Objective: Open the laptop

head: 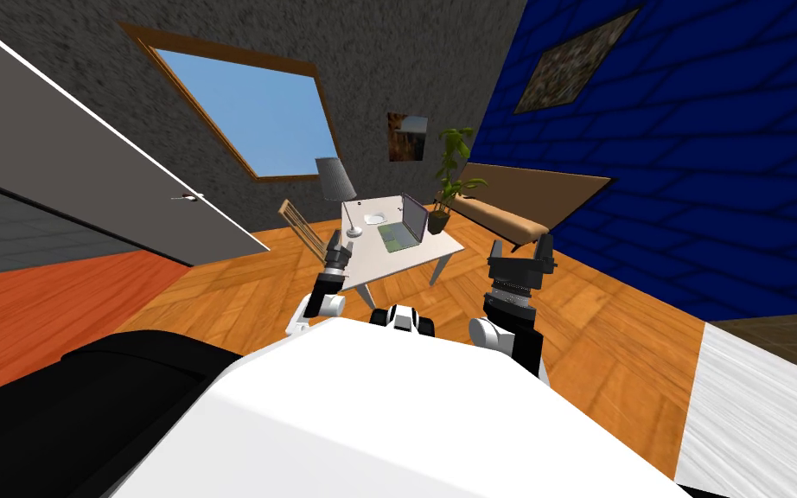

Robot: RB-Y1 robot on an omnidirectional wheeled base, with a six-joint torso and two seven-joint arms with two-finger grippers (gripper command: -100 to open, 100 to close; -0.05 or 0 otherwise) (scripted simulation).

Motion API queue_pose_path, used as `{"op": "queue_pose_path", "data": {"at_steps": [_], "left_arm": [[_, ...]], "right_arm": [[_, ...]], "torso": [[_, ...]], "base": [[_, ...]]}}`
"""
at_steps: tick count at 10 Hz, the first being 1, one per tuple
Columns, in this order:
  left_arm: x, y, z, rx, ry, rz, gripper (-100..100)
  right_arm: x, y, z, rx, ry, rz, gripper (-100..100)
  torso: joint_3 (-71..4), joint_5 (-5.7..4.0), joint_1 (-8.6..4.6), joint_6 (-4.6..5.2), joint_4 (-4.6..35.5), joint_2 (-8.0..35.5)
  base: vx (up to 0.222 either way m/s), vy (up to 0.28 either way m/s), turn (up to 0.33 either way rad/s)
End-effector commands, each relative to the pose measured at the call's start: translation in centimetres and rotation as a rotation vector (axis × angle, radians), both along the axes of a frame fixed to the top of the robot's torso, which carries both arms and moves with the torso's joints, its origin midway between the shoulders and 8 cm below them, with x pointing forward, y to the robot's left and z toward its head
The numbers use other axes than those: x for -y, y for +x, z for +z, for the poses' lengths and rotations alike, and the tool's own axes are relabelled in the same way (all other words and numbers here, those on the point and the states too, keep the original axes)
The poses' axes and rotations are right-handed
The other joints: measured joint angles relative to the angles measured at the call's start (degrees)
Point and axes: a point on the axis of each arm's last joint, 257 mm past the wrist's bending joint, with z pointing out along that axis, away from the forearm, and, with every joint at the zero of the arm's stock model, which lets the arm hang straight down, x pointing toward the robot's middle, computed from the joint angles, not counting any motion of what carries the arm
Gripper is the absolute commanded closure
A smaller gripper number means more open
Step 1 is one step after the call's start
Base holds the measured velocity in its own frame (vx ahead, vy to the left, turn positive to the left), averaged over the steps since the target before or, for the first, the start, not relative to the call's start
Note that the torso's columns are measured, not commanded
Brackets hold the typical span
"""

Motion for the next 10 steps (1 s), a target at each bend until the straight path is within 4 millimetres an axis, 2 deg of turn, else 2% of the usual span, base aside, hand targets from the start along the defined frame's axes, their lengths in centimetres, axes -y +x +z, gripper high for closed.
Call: {"op": "queue_pose_path", "data": {"at_steps": [1, 6, 10], "left_arm": [[-2.0, 0.7, -3.0, -0.072, -0.061, 0.012, -100], [-5.5, 1.2, -7.9, -0.187, -0.193, 0.046, -100], [-7.9, 1.2, -10.9, -0.248, -0.291, 0.074, -100]], "right_arm": [[0.0, 0.0, 0.0, 0.0, 0.0, 0.0, 0], [0.0, 0.0, 0.0, 0.0, 0.0, 0.0, 0], [0.0, 0.0, 0.0, 0.0, 0.0, 0.0, 0]], "torso": [[-0.01, 0.01, -0.01, 0.01, -0.01, -0.03], [-0.02, 0.09, 0.28, -0.01, -0.01, -0.05], [-0.04, 0.05, 0.13, 0.0, -0.02, -0.06]], "base": [[0.128, -0.295, 0.028], [0.148, -0.257, 0.04], [0.127, -0.215, 0.043]]}}
